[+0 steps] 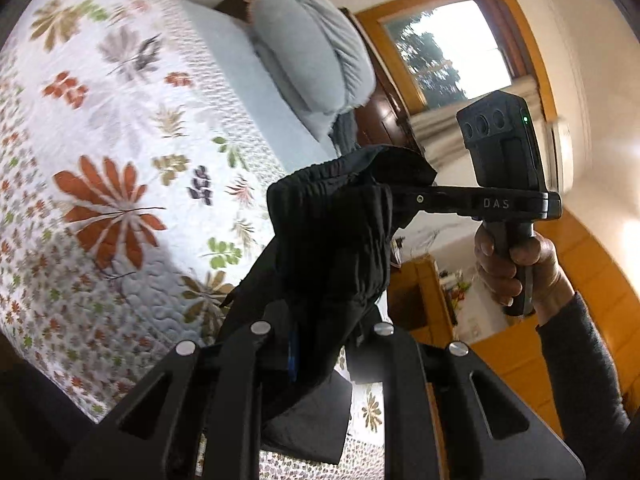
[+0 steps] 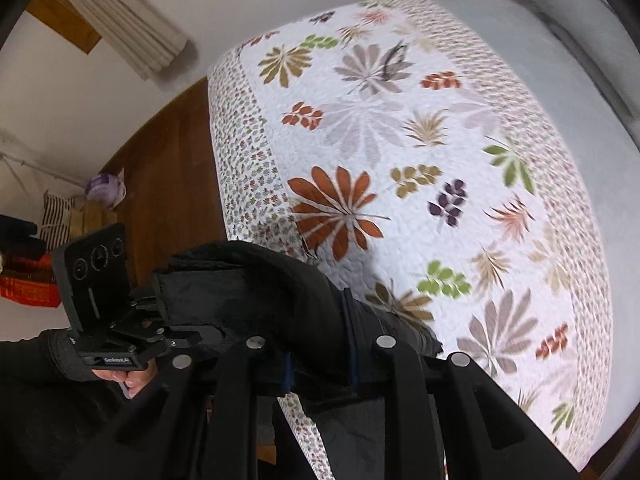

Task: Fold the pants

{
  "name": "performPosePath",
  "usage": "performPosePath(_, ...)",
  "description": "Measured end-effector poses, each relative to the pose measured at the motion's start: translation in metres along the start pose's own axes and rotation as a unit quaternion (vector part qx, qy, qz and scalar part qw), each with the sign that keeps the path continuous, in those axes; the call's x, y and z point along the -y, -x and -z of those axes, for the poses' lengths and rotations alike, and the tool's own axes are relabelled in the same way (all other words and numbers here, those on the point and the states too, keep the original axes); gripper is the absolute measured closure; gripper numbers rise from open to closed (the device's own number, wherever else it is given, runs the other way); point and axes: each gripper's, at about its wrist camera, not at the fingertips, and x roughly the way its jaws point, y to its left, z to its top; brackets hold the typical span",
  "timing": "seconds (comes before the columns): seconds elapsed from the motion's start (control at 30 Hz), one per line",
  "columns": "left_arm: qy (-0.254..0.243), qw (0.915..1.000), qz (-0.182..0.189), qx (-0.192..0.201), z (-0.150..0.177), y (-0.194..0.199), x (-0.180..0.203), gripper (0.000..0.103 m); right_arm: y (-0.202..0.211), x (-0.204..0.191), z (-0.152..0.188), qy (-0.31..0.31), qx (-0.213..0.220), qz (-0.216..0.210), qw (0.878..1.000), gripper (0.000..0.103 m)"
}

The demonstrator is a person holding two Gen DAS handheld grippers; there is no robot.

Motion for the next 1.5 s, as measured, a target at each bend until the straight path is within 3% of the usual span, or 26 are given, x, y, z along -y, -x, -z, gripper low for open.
performPosePath(0.33, -0.095, 0.9943, -0.019, -0.043, 0.04, -0.031, 0.068, 0.088, 0.042, 0.04, 0.095, -0.054, 0.069, 0.002, 0.996, 0.082)
performPosePath(0.77, -0.198, 0.9744, -0.056, -0.092, 0.111, -0.079, 0.129, 0.088, 0.049, 0.089, 0.213, -0.103, 0.128, -0.008, 0.986, 0.08)
performPosePath(1.13, -0.287, 0.9437, -0.087, -0.14, 0.184, -0.13, 0.156, 0.088, 0.028, 0.125, 0.312, -0.123, 0.155, -0.002, 0.98, 0.08)
performPosePath(1.5, -0.333, 0.9168, -0.107, -0.193, 0.243, -0.173, 0.148, 0.088, -0.017, 0.154, 0.386, -0.173, 0.148, -0.014, 0.974, 0.08)
